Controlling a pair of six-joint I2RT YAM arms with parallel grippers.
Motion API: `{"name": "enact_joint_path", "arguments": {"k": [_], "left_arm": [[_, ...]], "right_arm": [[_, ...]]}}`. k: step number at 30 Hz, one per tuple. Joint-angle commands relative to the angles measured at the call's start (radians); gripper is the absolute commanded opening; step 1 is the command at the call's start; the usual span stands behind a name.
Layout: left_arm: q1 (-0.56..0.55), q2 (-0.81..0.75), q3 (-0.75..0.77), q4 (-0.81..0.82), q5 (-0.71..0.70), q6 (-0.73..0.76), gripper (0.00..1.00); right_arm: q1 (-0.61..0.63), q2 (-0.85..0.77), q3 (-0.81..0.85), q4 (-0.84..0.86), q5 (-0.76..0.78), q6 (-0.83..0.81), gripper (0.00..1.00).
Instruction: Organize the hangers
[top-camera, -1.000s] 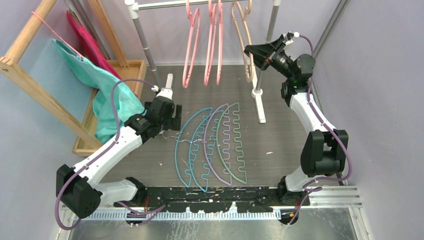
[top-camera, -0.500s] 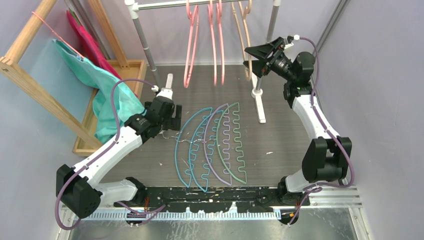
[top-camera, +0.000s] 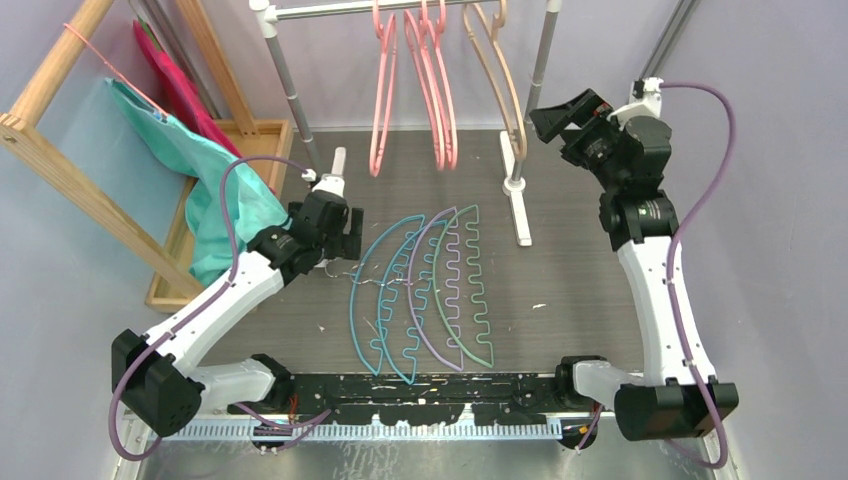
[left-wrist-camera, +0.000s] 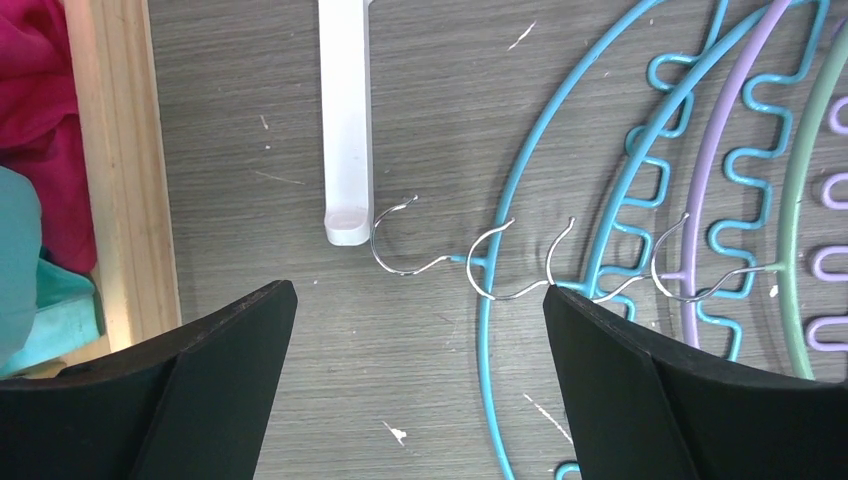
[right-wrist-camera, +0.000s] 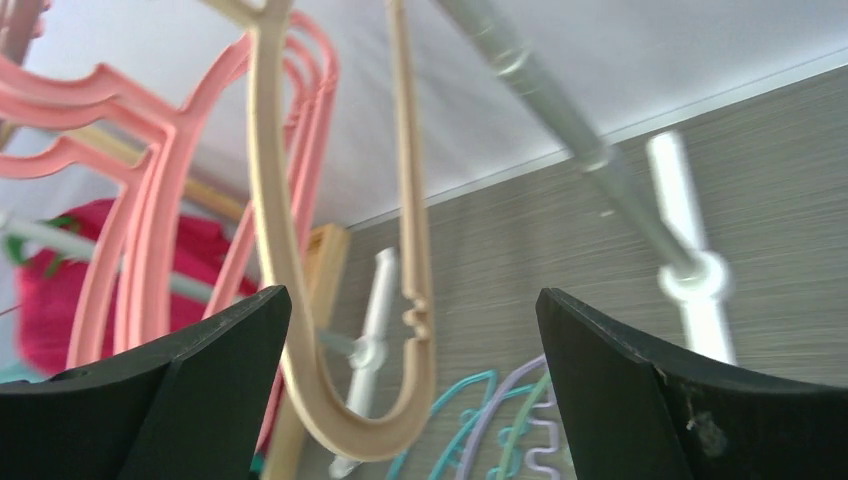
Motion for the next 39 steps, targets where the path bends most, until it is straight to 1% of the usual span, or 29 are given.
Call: {"name": "enact_joint_path", "arguments": {"k": [1, 3, 5, 9, 12, 16, 19, 24, 28, 34, 39], "left_arm": [[0.006, 0.016, 0.094, 0.007, -0.024, -0.018, 0.98], [0.006, 0.031, 0.127, -0.001, -0.041, -0.034, 0.98], [0.005, 0.039, 0.161, -0.001, -0.061, -0.052, 0.98], [0.005, 0.083, 0.282, -0.032, -0.121, -0.057, 0.98], [0.005, 0.161, 0.383, -0.075, -0.173, -0.042, 0.98], [0.007, 0.219, 0.446, -0.076, -0.192, -0.024, 0.98], [0.011, 0.245, 0.480, -0.074, -0.236, -0.024, 0.98], [0.033, 0.284, 0.551, -0.043, -0.294, -0.011, 0.98], [0.046, 0.330, 0.630, -0.020, -0.371, 0.025, 0.98], [0.076, 0.421, 0.743, 0.033, -0.366, 0.052, 0.98], [0.080, 0.478, 0.817, 0.119, -0.406, 0.078, 0.98]], "right_arm": [[-0.002, -0.082, -0.020, -0.076, 0.269, -0.178, 1.00], [-0.002, -0.113, -0.034, -0.076, 0.325, -0.197, 1.00], [-0.002, -0.131, -0.040, -0.078, 0.347, -0.211, 1.00], [-0.001, -0.138, -0.043, -0.083, 0.349, -0.225, 1.00], [0.000, -0.144, -0.043, -0.083, 0.342, -0.224, 1.00], [0.000, -0.145, -0.043, -0.083, 0.338, -0.222, 1.00], [-0.001, -0.143, -0.040, -0.083, 0.338, -0.226, 1.00], [-0.001, -0.135, -0.029, -0.083, 0.340, -0.224, 1.00], [0.000, -0.128, -0.019, -0.082, 0.343, -0.221, 1.00], [-0.001, -0.115, -0.008, -0.061, 0.354, -0.208, 1.00], [0.000, -0.089, 0.017, -0.053, 0.351, -0.208, 1.00]]}}
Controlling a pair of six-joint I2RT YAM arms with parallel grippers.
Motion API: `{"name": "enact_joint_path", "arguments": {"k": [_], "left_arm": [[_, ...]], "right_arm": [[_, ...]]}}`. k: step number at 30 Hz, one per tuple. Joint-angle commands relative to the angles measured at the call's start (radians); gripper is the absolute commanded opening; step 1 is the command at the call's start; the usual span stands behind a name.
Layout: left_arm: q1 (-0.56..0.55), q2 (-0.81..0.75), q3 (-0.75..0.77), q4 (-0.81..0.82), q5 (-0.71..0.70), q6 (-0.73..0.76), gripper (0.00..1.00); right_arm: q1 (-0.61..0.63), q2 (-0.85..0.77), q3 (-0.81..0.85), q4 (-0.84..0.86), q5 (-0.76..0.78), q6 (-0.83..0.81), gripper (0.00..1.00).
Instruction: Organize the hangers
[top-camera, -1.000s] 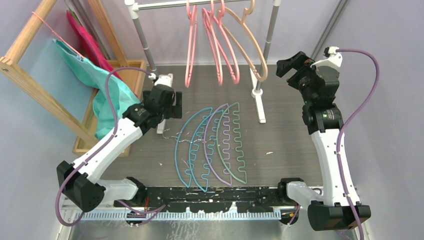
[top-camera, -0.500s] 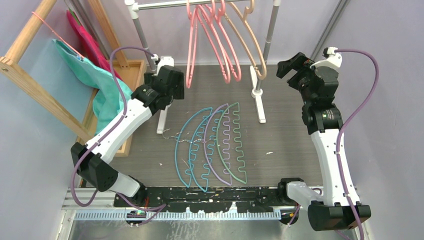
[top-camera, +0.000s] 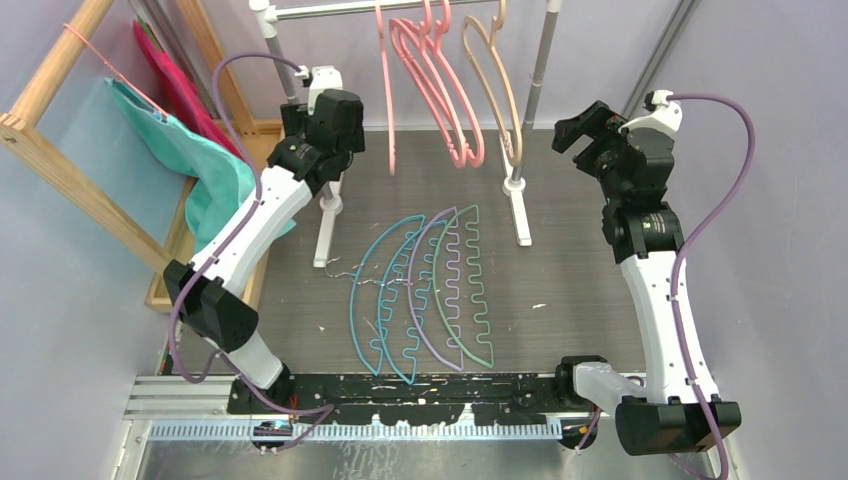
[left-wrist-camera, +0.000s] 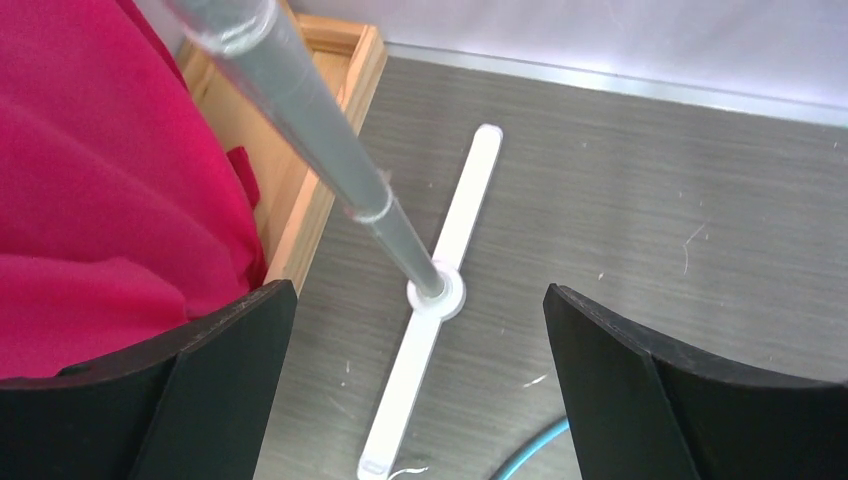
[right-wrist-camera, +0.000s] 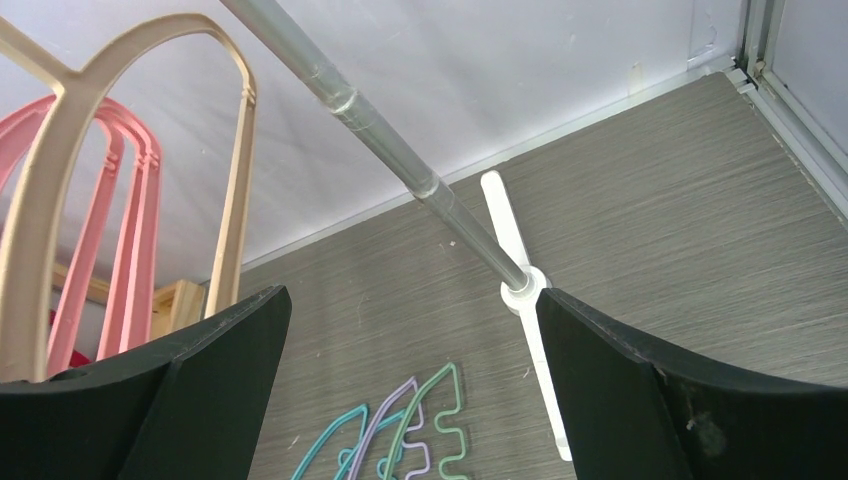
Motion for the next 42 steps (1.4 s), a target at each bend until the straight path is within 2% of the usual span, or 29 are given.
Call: {"name": "enact_joint_path", "arguments": {"k": [1, 8, 12, 21, 24, 36, 42], "left_arm": [[0.007, 0.034, 0.087, 0.139, -0.070, 0.031, 0.98], [0.010, 0.129, 0.171, 0.328, -0.150, 0.099, 0.98], [0.016, 0.208, 0.246, 0.367, -0.178, 0.123, 0.98], [0.016, 0.324, 0.288, 0.568, -0.225, 0.178, 0.98], [0.016, 0.381, 0.390, 0.545, -0.156, 0.204, 0.98], [0.006, 0.606, 0.789, 0.249, 0.223, 0.224, 0.98], [-0.019, 0.644, 0.835, 0.216, 0.375, 0.223, 0.98]], "right_arm": [[-0.001, 0.014, 0.057, 0.059, 0.019, 0.005, 1.00], [0.000, 0.031, 0.051, 0.085, 0.025, 0.007, 1.00], [0.000, 0.046, 0.049, 0.092, 0.024, 0.002, 1.00], [-0.001, 0.073, 0.051, 0.108, 0.018, -0.017, 1.00], [-0.001, 0.080, 0.053, 0.113, 0.019, -0.020, 1.00], [-0.002, 0.087, 0.046, 0.125, 0.016, -0.019, 1.00], [-0.001, 0.080, 0.036, 0.128, 0.023, -0.021, 1.00]]}}
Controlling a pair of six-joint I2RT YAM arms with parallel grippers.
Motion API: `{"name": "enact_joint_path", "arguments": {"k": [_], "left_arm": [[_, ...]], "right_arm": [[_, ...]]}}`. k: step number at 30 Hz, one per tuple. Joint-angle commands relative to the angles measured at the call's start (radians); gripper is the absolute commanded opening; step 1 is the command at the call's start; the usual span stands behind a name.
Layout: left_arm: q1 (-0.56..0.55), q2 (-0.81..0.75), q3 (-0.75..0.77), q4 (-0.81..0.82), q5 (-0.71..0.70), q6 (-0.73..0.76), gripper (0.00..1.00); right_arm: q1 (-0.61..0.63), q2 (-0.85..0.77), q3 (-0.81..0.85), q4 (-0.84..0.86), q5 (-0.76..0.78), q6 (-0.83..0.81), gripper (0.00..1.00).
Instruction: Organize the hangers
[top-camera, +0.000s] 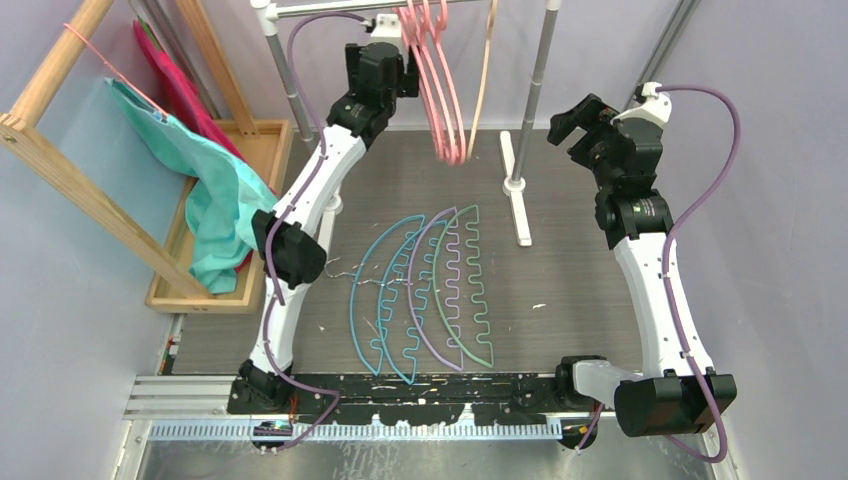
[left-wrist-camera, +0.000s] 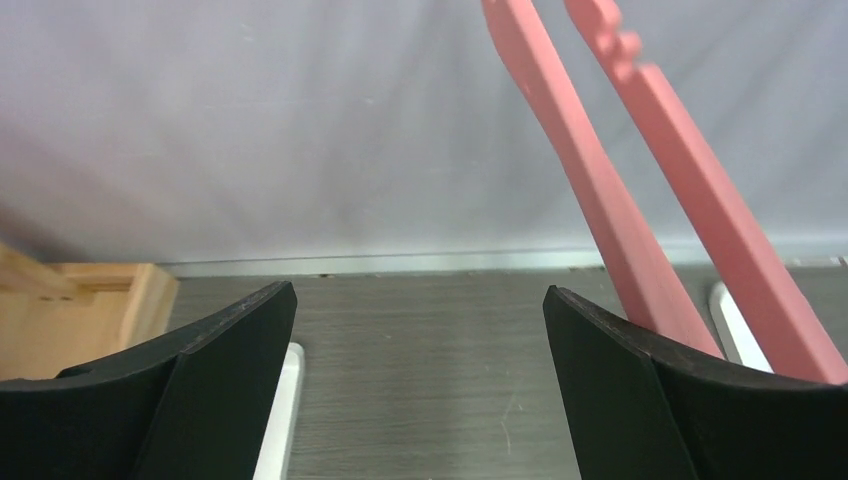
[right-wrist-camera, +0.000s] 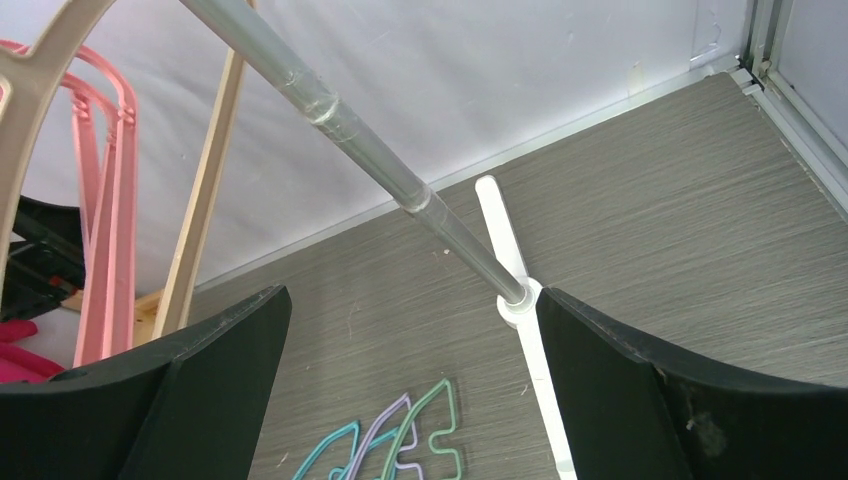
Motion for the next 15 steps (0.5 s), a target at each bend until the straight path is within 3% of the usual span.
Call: {"name": "enact_joint_path", "arguments": {"k": [1, 6, 15], "left_arm": [[-0.024, 0.011, 0.065, -0.035, 0.172, 0.007, 0.98], [-0.067, 0.043, 0.095, -0.055, 0.289, 0.032, 0.98], [-0.121, 0.062, 0.140, -0.058, 0.360, 0.073, 0.98]], "right_arm": [[-0.002, -0.017, 0.028, 0.062, 0.018, -0.016, 1.00], [-0.002, -0.023, 0.022, 0.066, 0.023, -0.018, 1.00], [-0.002, -0.030, 0.017, 0.073, 0.017, -0.010, 1.00]]}}
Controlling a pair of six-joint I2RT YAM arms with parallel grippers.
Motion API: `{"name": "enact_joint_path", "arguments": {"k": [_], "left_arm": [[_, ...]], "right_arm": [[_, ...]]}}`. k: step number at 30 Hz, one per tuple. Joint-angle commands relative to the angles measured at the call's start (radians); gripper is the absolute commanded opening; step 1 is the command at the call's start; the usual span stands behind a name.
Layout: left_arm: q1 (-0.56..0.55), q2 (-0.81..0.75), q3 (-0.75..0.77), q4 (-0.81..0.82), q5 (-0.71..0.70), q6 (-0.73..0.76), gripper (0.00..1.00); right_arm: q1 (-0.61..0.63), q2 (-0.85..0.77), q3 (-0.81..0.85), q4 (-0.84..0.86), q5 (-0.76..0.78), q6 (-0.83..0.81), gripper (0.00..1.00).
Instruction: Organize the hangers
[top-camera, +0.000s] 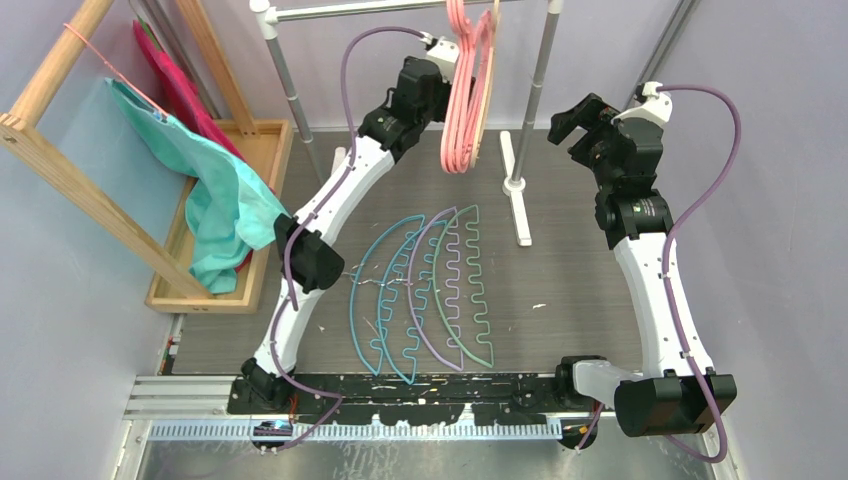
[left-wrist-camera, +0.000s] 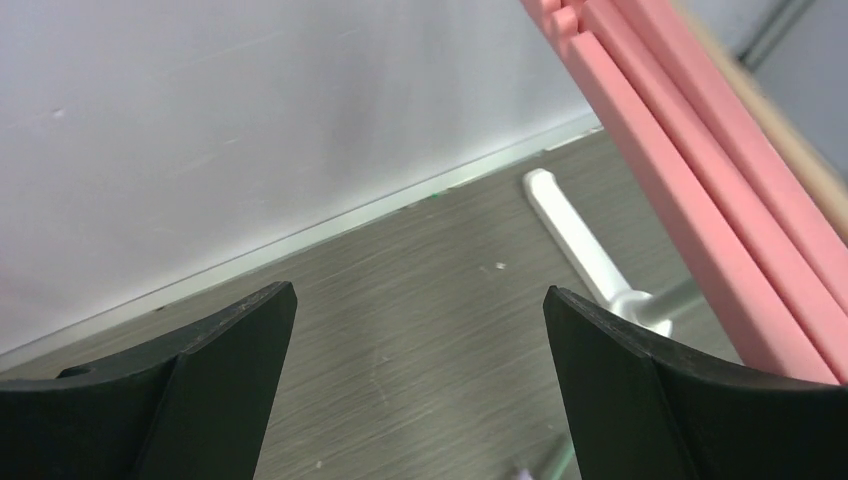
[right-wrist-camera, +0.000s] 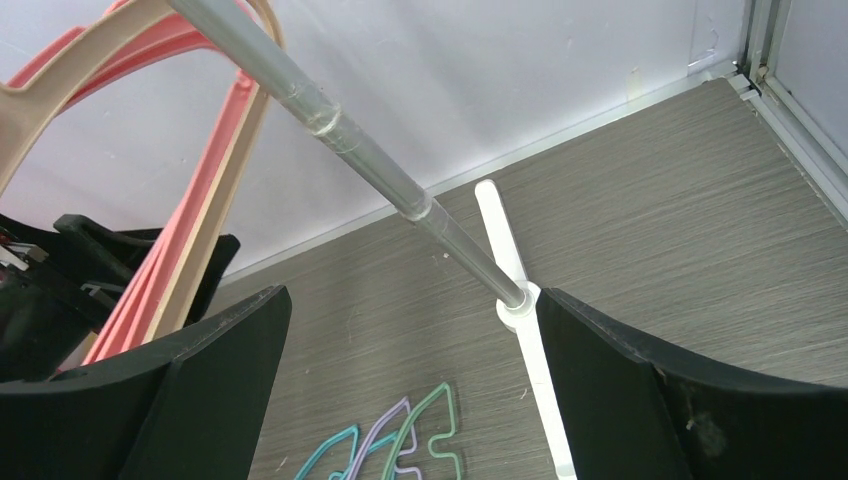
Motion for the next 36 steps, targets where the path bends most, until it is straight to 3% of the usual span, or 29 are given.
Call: {"name": "enact_joint_path", "arguments": {"k": [1, 10, 19, 25, 36], "left_arm": [[-0.014, -0.005, 0.072, 0.017, 0.083, 0.021, 0.98], [-0.067, 0.013, 0.073, -0.016, 0.134, 0.057, 0.98], [-0.180, 0.064, 0.078, -0.037, 0.007, 0.174, 0.98], [-0.191, 0.051, 0.065, -0.058, -0.053, 0.181, 0.98], [-0.148, -0.134, -0.193, -0.032, -0.154, 0.132, 0.98]], "right_arm": [[-0.002, -0.032, 0.016, 0.063, 0.010, -0.007, 1.00], [-0.002, -0.044, 0.019, 0.090, -0.029, -0.003, 1.00], [-0.002, -0.050, 0.008, 0.084, -0.038, -0.001, 1.00], [-0.002, -0.059, 0.005, 0.076, -0.038, -0.004, 1.00], [-0.002, -0.078, -0.006, 0.073, -0.051, 0.003, 1.00]]}}
